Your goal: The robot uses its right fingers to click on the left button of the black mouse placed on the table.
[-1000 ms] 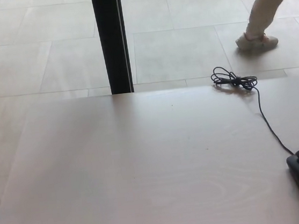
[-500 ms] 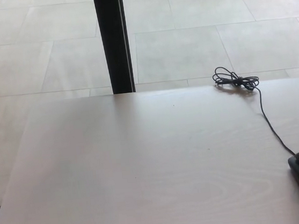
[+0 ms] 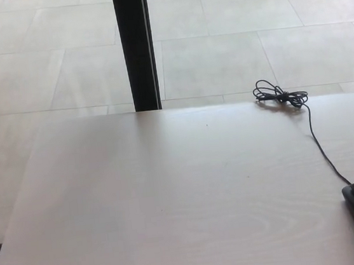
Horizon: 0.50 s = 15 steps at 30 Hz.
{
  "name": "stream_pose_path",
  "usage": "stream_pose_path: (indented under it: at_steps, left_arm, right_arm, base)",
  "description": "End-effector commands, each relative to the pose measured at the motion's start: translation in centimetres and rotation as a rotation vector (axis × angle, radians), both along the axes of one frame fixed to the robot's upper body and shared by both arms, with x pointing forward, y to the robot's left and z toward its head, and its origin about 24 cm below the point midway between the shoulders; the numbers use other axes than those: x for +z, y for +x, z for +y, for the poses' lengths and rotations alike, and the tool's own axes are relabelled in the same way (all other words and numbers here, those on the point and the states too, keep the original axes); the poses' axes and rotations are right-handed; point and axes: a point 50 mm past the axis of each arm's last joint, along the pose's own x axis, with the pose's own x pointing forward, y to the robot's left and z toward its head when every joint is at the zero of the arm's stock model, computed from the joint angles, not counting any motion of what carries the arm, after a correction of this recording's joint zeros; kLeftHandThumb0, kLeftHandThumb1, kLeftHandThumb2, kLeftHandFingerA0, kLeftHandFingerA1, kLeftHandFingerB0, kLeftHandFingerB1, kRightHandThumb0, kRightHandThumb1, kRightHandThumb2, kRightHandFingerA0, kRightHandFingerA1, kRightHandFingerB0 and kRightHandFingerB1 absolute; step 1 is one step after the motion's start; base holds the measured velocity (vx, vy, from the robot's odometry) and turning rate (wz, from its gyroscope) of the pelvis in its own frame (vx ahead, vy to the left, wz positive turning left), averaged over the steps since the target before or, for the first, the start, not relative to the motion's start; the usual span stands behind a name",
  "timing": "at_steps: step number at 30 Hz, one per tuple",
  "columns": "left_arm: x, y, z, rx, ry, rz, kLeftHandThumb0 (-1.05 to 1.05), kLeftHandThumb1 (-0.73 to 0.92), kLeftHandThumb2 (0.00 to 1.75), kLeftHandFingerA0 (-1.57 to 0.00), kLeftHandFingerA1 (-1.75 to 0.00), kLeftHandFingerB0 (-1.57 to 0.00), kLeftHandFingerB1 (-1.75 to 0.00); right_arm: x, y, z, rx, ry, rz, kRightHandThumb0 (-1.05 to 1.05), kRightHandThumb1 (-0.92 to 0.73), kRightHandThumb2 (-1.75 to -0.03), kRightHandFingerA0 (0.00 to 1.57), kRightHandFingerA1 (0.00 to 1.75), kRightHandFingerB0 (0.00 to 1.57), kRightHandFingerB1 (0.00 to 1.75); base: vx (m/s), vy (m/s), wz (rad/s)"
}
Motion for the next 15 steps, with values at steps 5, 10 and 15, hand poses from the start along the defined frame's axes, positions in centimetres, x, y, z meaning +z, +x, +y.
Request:
stream_pose_path:
  at_steps: [5,10,15]
  left_arm:
    - [1.1,0.3,0.9,-0.019,0.062,-0.003,-0.61,0.56,0.57,-0.88,-0.83,-0.65,-0.54]
    - [1.3,0.6,1.0,-0.002,0.055,-0.015,-0.58,0.55,0.57,-0.88,-0.73,-0.62,-0.54]
    - [1.4,0.5,1.2,0.008,0.051,-0.029,-0.56,0.56,0.57,-0.9,-0.8,-0.64,-0.54]
  right_arm:
    - [-3.1,-1.7,-0.6,0.037,-0.21,0.209,-0.67,-0.8,-0.64,0.33,0.42,0.49,0.37]
    - [-4.2,-2.0,-0.5,0.029,-0.225,0.245,-0.66,-0.78,-0.64,0.3,0.46,0.5,0.38]
    - [-4.8,-2.2,-0.8,0.0,-0.223,0.297,-0.67,-0.8,-0.64,0.28,0.47,0.5,0.38]
  base:
    - [0.0,0.0,0.0]
    - [0.0,0.0,0.0]
    - [0.0,0.0,0.0]
